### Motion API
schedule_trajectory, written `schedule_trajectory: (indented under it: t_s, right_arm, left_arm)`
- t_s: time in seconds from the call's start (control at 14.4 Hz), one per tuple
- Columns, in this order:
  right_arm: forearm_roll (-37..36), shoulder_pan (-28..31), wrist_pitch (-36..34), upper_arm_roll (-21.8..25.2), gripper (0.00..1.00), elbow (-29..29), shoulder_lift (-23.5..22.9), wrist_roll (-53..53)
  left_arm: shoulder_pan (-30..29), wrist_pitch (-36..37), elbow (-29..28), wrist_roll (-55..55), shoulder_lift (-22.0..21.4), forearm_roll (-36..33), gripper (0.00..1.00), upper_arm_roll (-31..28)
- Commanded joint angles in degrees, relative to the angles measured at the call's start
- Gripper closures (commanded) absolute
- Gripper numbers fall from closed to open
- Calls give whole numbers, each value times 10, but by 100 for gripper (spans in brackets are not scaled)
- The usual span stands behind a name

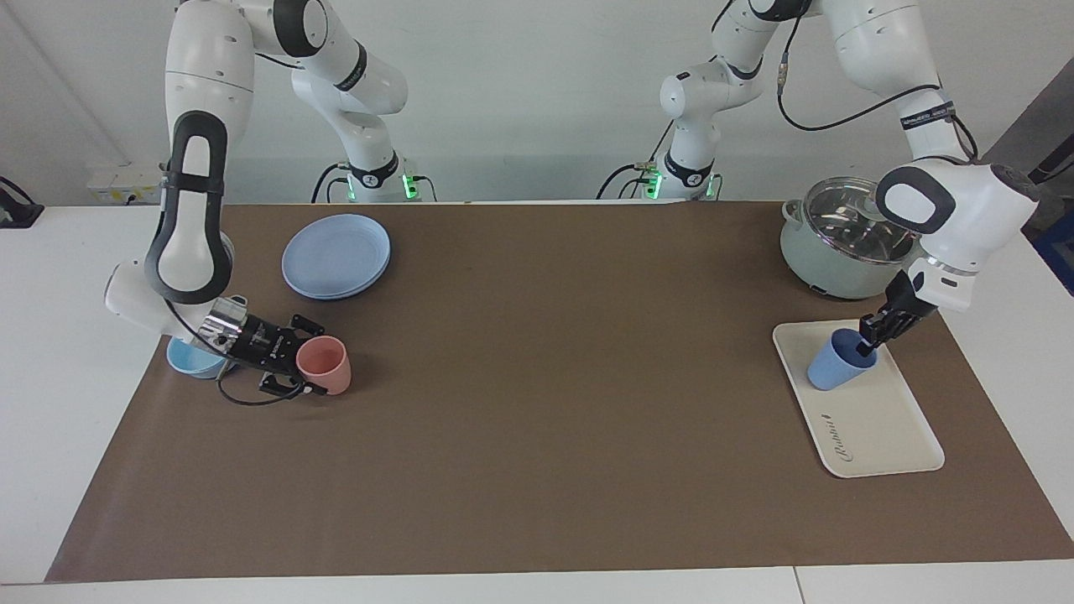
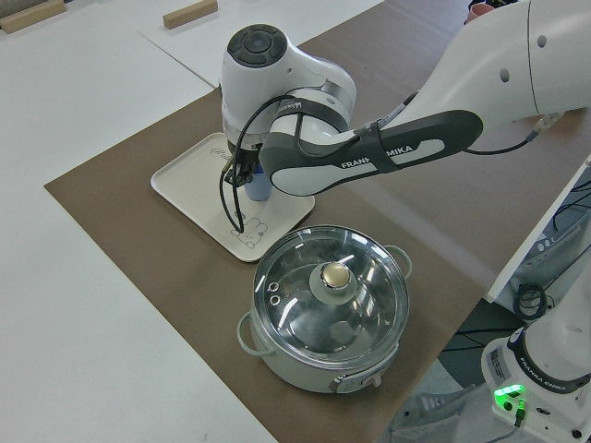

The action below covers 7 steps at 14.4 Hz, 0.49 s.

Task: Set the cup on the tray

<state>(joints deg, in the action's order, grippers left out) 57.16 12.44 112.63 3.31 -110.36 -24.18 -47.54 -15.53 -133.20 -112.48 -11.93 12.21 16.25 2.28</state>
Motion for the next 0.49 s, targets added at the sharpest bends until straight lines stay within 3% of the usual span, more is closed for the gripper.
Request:
schedule_trajectory:
  t_s: [0.0, 0.14, 0.42]
  right_arm:
    - [15, 14, -4, -4, 10, -2, 3, 27]
    - [8, 21, 0, -3, 7, -3, 4, 29]
    - [-21, 33, 10, 1, 3, 3, 6, 28]
  left_arm:
    - [24, 6, 1, -7, -18, 6, 0, -8]
    - [36, 42, 9, -6, -42, -25, 0, -7]
    - [88, 199, 93, -5, -55, -155, 0, -3]
